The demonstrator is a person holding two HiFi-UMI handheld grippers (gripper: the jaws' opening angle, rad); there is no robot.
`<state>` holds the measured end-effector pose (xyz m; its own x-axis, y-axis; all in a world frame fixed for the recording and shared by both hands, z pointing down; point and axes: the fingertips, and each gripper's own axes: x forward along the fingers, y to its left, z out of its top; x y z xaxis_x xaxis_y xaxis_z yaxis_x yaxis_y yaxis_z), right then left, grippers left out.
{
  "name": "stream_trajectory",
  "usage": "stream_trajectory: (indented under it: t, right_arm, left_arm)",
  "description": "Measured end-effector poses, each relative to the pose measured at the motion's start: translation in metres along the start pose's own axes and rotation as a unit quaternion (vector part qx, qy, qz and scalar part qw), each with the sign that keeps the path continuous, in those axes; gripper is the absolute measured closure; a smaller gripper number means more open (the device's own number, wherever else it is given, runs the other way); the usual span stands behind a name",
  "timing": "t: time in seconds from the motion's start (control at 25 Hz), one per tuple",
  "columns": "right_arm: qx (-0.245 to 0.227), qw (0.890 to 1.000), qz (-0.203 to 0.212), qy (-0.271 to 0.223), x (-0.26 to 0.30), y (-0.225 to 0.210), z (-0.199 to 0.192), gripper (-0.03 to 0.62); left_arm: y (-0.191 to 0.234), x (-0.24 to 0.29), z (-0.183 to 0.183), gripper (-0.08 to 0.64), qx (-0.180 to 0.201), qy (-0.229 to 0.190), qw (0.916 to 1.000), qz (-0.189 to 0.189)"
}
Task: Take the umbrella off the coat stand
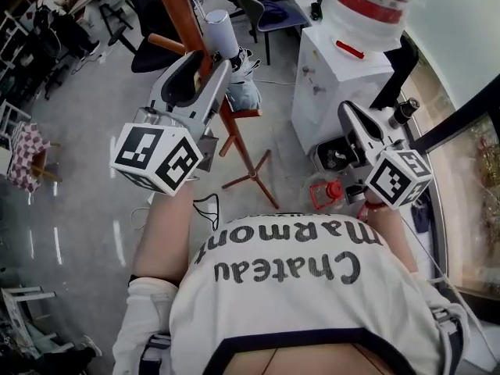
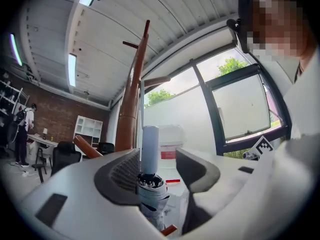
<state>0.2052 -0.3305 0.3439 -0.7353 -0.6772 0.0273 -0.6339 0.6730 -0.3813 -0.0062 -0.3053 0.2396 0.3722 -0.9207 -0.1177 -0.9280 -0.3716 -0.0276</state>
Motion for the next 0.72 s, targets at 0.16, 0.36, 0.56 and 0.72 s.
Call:
stream_trajectory:
  t: [0.16,0.36,0.56,0.72]
  right_arm:
    - [0.007,1.0,0.02,-0.011,-0.004,-0.02,0.005,0.545]
    - [0.023,0.999,0.036,-0.005,-0.009,-0.03,-0.001,0.545]
    - [0.025,0.999,0.039,-0.007,-0.018,-0.038,-0.003,0.545]
    - [0.03,0.999,0.027,-0.011,-0.028,-0.043,0.001,0.545]
  left_arm:
    - [-0.001,0.014,-0.01,0.341,0.002,0.013,0.9995,0.028]
    - [-0.002,0.03,-0.01,0.341,0.019,0.021,0.9975,0.065]
    - [0.002,0.039,-0.004,0.34,0.031,0.021,0.9938,0.105]
    - [0.003,0.043,0.002,0.341,0.033,0.018,0.9932,0.11]
